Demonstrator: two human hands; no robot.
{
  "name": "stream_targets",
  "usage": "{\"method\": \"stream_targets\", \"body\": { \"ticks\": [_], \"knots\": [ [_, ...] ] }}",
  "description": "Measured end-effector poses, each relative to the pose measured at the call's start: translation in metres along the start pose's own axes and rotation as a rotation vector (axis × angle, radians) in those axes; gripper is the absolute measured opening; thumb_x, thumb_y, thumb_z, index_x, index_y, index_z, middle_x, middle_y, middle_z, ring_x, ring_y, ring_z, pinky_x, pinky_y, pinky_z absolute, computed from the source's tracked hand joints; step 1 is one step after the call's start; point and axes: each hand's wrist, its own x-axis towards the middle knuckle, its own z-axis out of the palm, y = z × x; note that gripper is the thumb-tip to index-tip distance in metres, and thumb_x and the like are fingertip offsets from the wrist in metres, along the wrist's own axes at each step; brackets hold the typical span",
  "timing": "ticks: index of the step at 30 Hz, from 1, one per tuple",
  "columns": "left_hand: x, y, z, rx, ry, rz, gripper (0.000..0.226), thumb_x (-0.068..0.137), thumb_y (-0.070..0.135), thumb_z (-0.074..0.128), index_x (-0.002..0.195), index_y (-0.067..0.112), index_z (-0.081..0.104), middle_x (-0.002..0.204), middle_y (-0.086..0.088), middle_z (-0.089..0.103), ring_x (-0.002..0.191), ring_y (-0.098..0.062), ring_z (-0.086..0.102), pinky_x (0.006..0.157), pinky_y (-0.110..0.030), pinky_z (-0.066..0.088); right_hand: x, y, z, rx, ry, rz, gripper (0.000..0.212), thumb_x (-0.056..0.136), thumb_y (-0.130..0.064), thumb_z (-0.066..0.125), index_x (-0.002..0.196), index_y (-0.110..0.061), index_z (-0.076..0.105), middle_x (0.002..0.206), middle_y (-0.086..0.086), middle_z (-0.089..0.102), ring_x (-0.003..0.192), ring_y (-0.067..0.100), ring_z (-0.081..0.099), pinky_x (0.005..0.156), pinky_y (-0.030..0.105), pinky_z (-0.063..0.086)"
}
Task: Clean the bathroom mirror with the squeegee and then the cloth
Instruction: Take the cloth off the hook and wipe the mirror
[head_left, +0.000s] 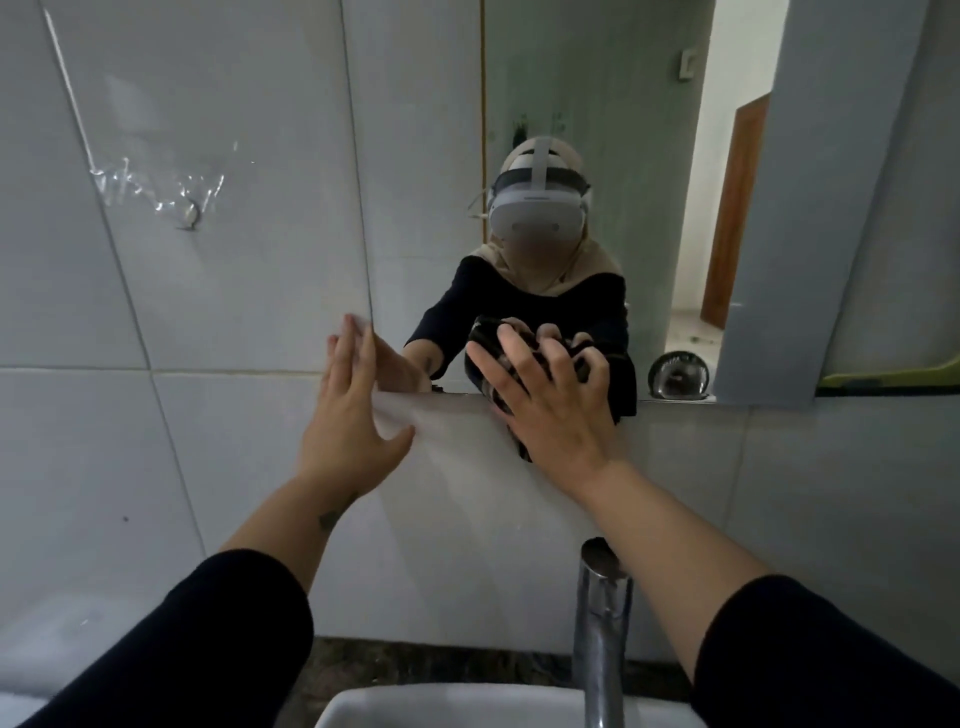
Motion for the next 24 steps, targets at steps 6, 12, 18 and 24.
{"method": "stream_targets", "body": {
  "ticks": [6, 12, 18, 24],
  "knots": [
    [-0.018, -0.024, -0.014, -0.018, -0.05, 0.016, 0.1, 0.083, 0.016, 0.065, 0.148, 0.033, -0.009, 0.157, 0.017, -0.018, 0.146, -0.006, -0.004, 0.098, -0.02, 0.026, 0.022, -0.041, -0.003, 0.017, -0.025, -0.105, 0.077, 0.08, -0.022, 0.057, 0.147, -0.03, 0.021, 0.142, 0.001, 0.025, 0.115, 0.027, 0.035, 0.089, 0.05, 0.029],
    [-0.025, -0.049, -0.046, -0.005, -0.047, -0.1, 0.08, 0.091, 0.025, 0.056, 0.152, 0.027, 0.004, 0.159, 0.013, -0.005, 0.146, -0.008, 0.004, 0.107, -0.023, 0.017, 0.061, -0.075, -0.013, 0.137, -0.13, -0.22, 0.087, 0.071, -0.018, 0.066, 0.146, -0.028, 0.023, 0.141, 0.001, 0.027, 0.115, 0.027, 0.035, 0.089, 0.049, 0.028],
    [0.0, -0.035, -0.101, -0.57, 0.115, -0.376, 0.04, 0.102, 0.033, 0.033, 0.142, 0.033, 0.037, 0.147, 0.01, 0.041, 0.134, -0.005, 0.035, 0.105, -0.022, 0.025, 0.123, -0.104, -0.044, 0.651, -0.146, -0.084, 0.075, 0.08, -0.046, 0.059, 0.144, -0.029, 0.023, 0.135, -0.007, 0.03, 0.113, 0.021, 0.035, 0.09, 0.047, 0.037],
    [0.026, -0.026, -0.15, -1.017, 0.103, -0.442, 0.052, 0.1, 0.027, 0.045, 0.143, 0.047, 0.025, 0.116, 0.027, 0.061, 0.124, -0.002, 0.045, 0.11, -0.035, 0.03, 0.171, -0.116, -0.072, 0.986, -0.23, -0.172, 0.067, 0.092, -0.046, 0.047, 0.147, -0.032, 0.011, 0.133, -0.002, 0.029, 0.117, 0.019, 0.029, 0.098, 0.042, 0.031]
  ]
}}
